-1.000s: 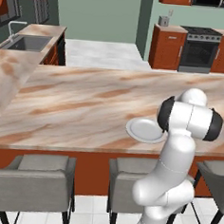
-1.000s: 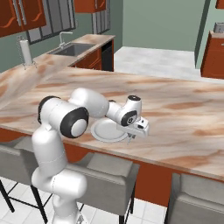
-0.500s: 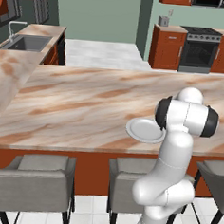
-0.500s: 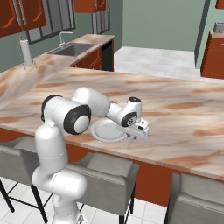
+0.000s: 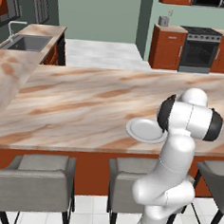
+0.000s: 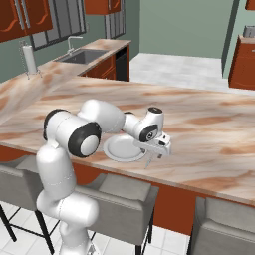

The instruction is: Take the fork and place it on the left side of the plate. Then take the spoon and place it on the right side of the plate. Make sure they're directly next to the plate.

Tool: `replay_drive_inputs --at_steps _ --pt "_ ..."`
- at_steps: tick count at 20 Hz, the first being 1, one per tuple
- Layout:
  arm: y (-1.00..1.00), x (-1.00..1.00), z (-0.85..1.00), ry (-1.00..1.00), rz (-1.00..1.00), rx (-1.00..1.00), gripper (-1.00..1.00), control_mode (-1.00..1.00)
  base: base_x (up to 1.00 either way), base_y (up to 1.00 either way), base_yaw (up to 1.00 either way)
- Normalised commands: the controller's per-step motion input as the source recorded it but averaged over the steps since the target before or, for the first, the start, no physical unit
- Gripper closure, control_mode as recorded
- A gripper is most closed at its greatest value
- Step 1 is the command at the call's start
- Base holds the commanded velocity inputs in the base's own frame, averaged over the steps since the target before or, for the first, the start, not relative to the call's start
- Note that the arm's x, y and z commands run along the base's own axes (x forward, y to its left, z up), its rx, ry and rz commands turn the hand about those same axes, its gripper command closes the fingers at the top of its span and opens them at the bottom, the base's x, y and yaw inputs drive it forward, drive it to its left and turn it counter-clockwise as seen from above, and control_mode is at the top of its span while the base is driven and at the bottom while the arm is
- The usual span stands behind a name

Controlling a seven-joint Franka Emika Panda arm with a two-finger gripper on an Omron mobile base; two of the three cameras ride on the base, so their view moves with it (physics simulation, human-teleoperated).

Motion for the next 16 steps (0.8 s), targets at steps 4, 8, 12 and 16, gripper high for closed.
replay_drive_inputs --at_steps 4,8,12,16 --pt "0.0 -0.31 0.7 -0.04 -0.01 0.0 -1.0 -1.0 0.0 0.0 0.0" --pt "0.01 -0.46 0.75 -0.07 0.0 0.03 -1.0 -1.0 0.0 0.0 0.0" --pt "0.12 -0.63 0.64 -0.08 0.0 0.02 -1.0 -1.0 0.0 0.0 0.0" --pt "0.2 -0.77 0.37 -0.09 -0.01 0.0 -1.0 -1.0 0.0 0.0 0.0"
